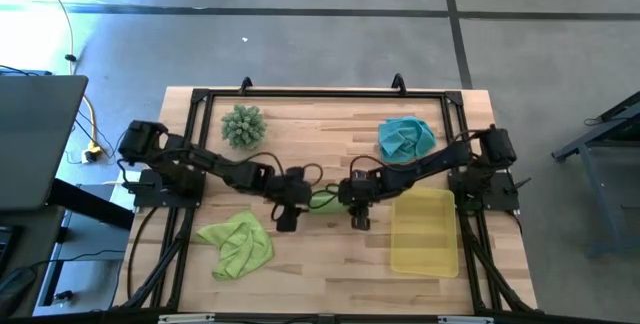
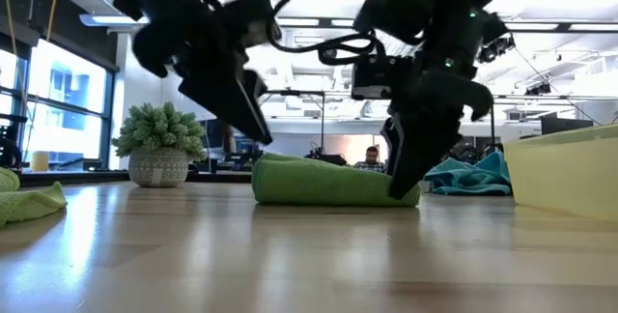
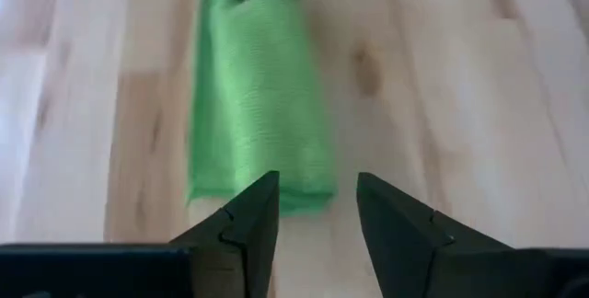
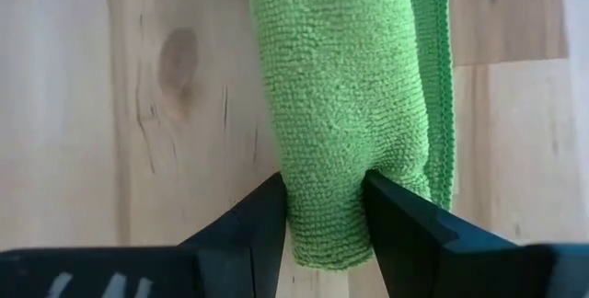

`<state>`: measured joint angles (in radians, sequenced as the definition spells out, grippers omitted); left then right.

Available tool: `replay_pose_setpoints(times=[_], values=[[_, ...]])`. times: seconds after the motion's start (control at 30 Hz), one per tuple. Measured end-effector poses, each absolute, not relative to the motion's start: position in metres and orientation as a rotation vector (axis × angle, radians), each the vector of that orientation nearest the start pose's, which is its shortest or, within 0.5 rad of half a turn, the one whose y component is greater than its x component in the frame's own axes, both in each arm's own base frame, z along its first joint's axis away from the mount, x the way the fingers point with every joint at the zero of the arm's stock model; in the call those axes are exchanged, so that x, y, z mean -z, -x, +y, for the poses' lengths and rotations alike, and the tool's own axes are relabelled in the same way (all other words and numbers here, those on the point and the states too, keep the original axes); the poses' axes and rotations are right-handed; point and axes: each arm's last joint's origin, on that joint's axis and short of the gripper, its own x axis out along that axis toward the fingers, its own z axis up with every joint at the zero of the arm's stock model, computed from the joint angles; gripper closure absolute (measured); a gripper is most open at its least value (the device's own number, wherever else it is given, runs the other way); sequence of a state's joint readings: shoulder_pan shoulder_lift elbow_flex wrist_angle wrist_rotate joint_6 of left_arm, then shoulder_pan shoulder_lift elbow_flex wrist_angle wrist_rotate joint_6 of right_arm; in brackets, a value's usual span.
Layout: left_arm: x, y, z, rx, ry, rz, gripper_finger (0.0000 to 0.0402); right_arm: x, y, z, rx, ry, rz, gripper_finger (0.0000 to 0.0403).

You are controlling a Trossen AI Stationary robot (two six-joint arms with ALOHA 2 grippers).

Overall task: Roll microfiber towels into tight, uniform cylinder then place into a basket
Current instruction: Roll the green cloth

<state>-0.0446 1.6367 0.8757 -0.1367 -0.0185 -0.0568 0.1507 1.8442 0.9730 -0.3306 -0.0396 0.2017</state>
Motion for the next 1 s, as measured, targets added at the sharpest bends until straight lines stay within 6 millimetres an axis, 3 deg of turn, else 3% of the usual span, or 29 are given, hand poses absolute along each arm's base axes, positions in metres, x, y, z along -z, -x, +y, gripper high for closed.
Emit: replay_pose_setpoints(times=[0.27, 0.63, 0.83, 1.0], values=[[-0.162, -0.324, -0.042, -0.089, -0.228, 0.813, 0.0263, -0.119, -0.331, 0.028, -0.198, -0.331, 1.199, 0.0266], [-0.124, -0.33, -0.044, -0.107, -0.187, 0.916, 0.0263, -0.118, -0.333, 0.014, -0.279, -0.439, 1.175, 0.0266], [-0.115, -0.333, -0.033, -0.169, -0.011, 0.943, 0.0273, -0.119, -0.333, 0.015, -0.301, -0.392, 1.166, 0.0265], [-0.113, -0.333, -0.018, -0.117, 0.224, 0.974, 0.0311, -0.13, -0.331, 0.015, -0.335, -0.339, 1.134, 0.0265]])
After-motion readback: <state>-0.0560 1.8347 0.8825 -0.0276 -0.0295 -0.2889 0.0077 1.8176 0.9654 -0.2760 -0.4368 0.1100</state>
